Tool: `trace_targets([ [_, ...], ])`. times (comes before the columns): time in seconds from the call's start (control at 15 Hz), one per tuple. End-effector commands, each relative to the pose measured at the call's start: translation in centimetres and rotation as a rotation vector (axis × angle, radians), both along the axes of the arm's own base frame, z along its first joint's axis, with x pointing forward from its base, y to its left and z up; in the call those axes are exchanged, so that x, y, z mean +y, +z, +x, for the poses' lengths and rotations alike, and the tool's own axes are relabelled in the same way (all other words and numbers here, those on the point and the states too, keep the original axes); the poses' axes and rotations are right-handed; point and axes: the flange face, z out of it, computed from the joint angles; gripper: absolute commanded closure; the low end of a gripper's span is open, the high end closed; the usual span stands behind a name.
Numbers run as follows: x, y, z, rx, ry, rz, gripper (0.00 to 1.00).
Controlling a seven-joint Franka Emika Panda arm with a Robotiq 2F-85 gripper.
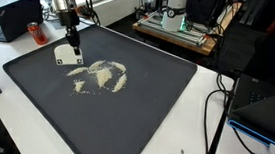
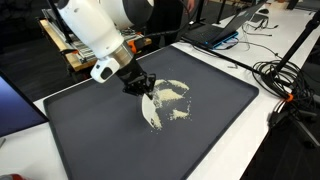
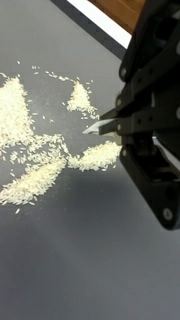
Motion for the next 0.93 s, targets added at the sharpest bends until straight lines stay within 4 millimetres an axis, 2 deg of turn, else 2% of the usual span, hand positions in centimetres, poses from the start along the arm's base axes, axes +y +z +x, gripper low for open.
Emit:
trace_targets([
  [0.0, 1.1, 1.5, -4.9, -0.030, -0.198, 0.006, 0.99],
  [0.47, 3.4, 3.1, -10.3, -0.031, -0.516, -0.055, 0.99],
  [0.87, 6.1, 3.4, -14.4, -0.018, -0.613, -0.079, 0.99],
])
